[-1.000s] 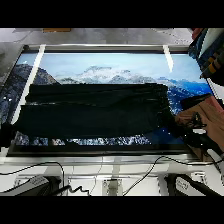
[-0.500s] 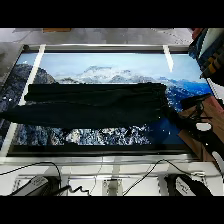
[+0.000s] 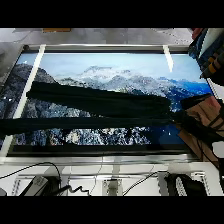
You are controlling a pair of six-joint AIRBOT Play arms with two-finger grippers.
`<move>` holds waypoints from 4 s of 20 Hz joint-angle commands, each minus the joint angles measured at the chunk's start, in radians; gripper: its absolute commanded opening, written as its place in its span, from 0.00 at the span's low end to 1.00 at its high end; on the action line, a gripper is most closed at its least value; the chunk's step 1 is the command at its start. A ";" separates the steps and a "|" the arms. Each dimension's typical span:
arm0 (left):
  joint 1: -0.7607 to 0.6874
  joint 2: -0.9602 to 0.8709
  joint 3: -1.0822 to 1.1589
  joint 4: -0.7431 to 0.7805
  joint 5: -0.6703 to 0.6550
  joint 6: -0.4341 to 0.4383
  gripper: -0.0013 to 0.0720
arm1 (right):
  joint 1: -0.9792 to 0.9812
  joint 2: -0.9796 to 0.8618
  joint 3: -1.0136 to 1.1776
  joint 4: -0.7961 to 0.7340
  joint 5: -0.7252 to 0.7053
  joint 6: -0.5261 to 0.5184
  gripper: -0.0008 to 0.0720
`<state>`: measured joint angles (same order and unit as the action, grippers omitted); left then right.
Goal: Fold the clothes and pants, and hang the long-sleeved shirts on hangers.
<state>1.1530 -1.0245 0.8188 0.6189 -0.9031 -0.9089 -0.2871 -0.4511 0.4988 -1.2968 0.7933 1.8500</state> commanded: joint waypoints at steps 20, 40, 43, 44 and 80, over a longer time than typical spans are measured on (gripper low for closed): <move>-0.718 -0.580 0.502 0.248 0.688 -0.396 0.04 | 0.185 -0.886 0.387 0.201 -0.690 0.095 0.05; -0.772 -0.700 0.626 0.245 0.711 -0.494 0.05 | 0.179 -1.014 0.499 0.203 -0.837 0.129 0.05; -0.782 -0.719 0.663 0.245 0.713 -0.490 0.05 | 0.179 -1.056 0.555 0.193 -0.801 0.128 0.09; -0.783 -0.719 0.668 0.246 0.713 -0.489 0.07 | 0.179 -1.061 0.566 0.191 -0.801 0.122 0.26; -0.735 -0.744 0.346 -0.014 0.632 -0.549 0.96 | 0.175 -1.044 0.583 0.142 -0.682 -0.113 0.88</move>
<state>0.4355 -1.7477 1.1652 0.6258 -0.3588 -1.4586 -0.1116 -1.4967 1.0809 -1.1576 0.1139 1.7378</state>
